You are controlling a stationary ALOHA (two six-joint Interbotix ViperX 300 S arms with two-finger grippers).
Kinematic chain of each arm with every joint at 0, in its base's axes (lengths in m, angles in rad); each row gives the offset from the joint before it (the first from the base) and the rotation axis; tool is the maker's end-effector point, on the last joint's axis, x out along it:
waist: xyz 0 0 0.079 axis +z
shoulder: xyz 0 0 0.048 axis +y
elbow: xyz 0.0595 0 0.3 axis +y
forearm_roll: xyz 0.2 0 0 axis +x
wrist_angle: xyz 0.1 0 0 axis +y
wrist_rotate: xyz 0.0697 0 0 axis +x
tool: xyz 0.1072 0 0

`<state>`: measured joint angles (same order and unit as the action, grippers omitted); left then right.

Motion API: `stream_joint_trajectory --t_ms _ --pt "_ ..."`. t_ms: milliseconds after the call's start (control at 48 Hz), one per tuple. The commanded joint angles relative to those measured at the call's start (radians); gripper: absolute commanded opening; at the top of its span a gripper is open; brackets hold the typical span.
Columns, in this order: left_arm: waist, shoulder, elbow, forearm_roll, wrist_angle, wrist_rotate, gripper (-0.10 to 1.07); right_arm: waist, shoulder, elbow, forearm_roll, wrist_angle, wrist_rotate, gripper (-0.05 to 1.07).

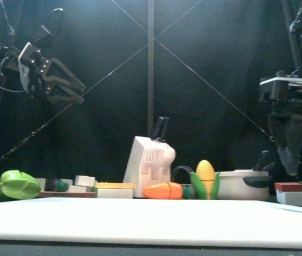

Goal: Grab corn

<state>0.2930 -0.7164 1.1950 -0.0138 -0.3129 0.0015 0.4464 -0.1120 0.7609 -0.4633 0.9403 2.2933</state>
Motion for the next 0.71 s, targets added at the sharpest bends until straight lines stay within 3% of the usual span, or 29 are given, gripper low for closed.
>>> stream_joint_trajectory --t_ms 0,250,500,688 --pt "-0.002 0.002 -0.012 -0.002 -0.008 0.003 0.92 0.008 -0.058 -0.017 -0.029 0.011 -0.003 0.97" --pt "-0.011 0.002 -0.012 0.000 0.000 0.005 0.92 0.008 -0.143 -0.003 -0.130 0.014 -0.005 0.97" --pt "-0.009 0.002 -0.012 0.002 0.014 0.005 0.92 0.002 -0.170 -0.003 -0.308 -0.009 -0.009 0.97" --pt "-0.009 0.002 -0.012 -0.002 0.018 0.005 0.92 -0.031 -0.212 -0.017 -0.301 -0.061 -0.126 0.97"
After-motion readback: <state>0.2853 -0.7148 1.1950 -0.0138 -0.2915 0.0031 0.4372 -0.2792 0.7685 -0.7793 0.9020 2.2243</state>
